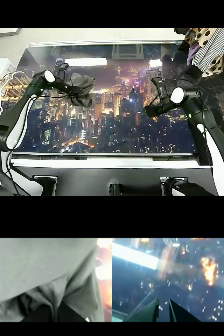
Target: Fold the clothes and pants, and hang the long-sleeved shirts on hangers.
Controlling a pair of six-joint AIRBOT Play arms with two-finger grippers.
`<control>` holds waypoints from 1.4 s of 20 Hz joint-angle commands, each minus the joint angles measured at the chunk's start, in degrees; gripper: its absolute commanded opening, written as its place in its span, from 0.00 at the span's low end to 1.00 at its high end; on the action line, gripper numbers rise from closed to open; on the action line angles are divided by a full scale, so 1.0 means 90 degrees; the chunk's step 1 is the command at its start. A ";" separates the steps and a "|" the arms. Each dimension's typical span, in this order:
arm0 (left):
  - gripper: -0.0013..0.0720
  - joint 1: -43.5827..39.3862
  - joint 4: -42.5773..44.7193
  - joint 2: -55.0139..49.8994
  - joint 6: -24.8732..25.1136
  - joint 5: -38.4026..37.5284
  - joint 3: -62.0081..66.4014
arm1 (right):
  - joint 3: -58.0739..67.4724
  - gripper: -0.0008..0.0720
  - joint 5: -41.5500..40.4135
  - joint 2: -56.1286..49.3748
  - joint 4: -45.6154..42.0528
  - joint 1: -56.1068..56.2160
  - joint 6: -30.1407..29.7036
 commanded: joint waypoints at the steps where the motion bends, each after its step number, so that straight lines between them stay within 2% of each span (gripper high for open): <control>1: 0.03 -0.0355 -0.0899 0.0522 0.0216 -0.1316 0.0138 | 0.0005 0.28 0.0595 0.0379 -0.0182 0.0005 0.0107; 4: 0.03 -0.1241 -0.0923 0.0916 -0.0459 -0.1688 0.0138 | 0.0002 0.28 0.1251 0.0976 -0.0605 0.0005 0.0104; 8: 0.03 -0.2642 -0.0901 0.0685 -0.1365 -0.1309 0.0041 | 0.0002 0.28 0.2072 0.1831 -0.1239 0.0005 0.0107; 11: 0.03 -0.3417 -0.0896 0.0124 -0.1632 -0.0933 -0.0044 | 0.0002 0.28 0.2368 0.2344 -0.1399 0.0005 0.0107; 14: 0.04 -0.3793 -0.0899 -0.0435 -0.1649 -0.0884 -0.0044 | 0.0000 0.28 0.2402 0.2652 -0.1396 0.0005 0.0104; 15: 0.12 -0.3803 -0.0899 -0.0483 -0.1649 -0.0882 -0.0044 | -0.0002 0.28 0.2404 0.2705 -0.1394 0.0005 0.0104; 17: 0.66 -0.3616 -0.0894 -0.0345 -0.1615 -0.0981 -0.0039 | -0.0002 0.28 0.2402 0.2732 -0.1389 0.0005 0.0104; 18: 0.78 -0.3402 -0.0891 -0.0168 -0.1515 -0.1151 -0.0036 | -0.0002 0.28 0.2387 0.2732 -0.1387 0.0005 0.0102; 21: 0.78 -0.2545 -0.0284 0.0656 -0.1324 -0.1991 -0.0131 | -0.0002 0.28 0.2334 0.2732 -0.1389 0.0005 0.0078; 23: 0.78 -0.1855 0.0389 0.1498 -0.1282 -0.2008 -0.0794 | -0.0002 0.28 0.2329 0.2732 -0.1389 0.0005 0.0078; 24: 0.78 -0.1484 0.0357 0.1936 -0.1282 -0.1819 -0.1336 | -0.0002 0.28 0.2329 0.2732 -0.1384 0.0005 0.0078; 26: 0.78 -0.0707 -0.0304 0.2875 -0.1107 -0.0967 -0.2812 | -0.0002 0.28 0.2319 0.2732 -0.1321 0.0005 0.0080; 28: 0.78 -0.0056 -0.1702 0.3514 -0.0413 -0.0039 -0.4226 | -0.0002 0.28 0.2256 0.2732 -0.1180 0.0005 0.0087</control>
